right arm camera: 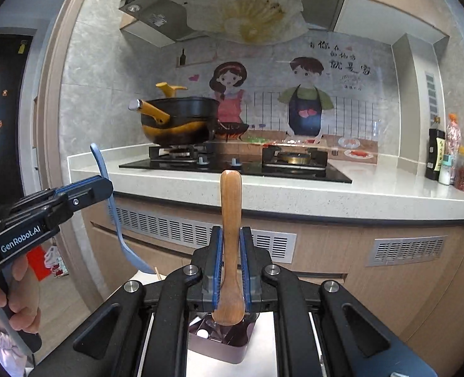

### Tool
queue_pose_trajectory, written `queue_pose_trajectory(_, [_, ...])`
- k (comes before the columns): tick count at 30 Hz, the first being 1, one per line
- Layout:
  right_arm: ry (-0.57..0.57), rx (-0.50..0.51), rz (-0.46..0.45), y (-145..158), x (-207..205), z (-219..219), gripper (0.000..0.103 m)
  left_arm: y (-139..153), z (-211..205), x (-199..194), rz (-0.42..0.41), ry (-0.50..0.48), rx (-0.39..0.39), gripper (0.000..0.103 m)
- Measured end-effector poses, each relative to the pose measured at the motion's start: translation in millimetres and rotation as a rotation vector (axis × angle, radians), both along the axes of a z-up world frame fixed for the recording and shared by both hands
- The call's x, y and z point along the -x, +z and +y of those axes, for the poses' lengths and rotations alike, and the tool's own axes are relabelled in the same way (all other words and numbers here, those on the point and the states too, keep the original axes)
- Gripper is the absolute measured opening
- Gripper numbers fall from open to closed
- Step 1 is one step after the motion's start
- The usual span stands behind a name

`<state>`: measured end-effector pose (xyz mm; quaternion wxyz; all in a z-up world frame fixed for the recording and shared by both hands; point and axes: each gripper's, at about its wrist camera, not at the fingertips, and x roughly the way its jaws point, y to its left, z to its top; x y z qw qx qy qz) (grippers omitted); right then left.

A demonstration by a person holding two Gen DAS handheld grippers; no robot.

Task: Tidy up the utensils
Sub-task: 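Lift both spoons into the maroon caddy and open both tools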

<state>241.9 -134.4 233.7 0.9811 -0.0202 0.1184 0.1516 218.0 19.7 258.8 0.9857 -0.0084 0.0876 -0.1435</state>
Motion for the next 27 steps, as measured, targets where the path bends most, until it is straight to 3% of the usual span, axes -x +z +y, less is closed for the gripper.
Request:
queue_pose_trajectory(14, [-0.01,0.001,0.163,-77,-81,8,0.01,-96,8,-93,0.222,0.009,0.027,0.011])
queue_pose_trajectory(23, [-0.037,-0.011,0.243,-119,-101,10,0.01,-147,16,-105,0.299,0.018,0.051,0.011])
queue_pose_trajectory(27, [-0.04,-0.016,0.327,-144,-107,11,0.01,-172,18,-109,0.357,0.031,0.066,0.011])
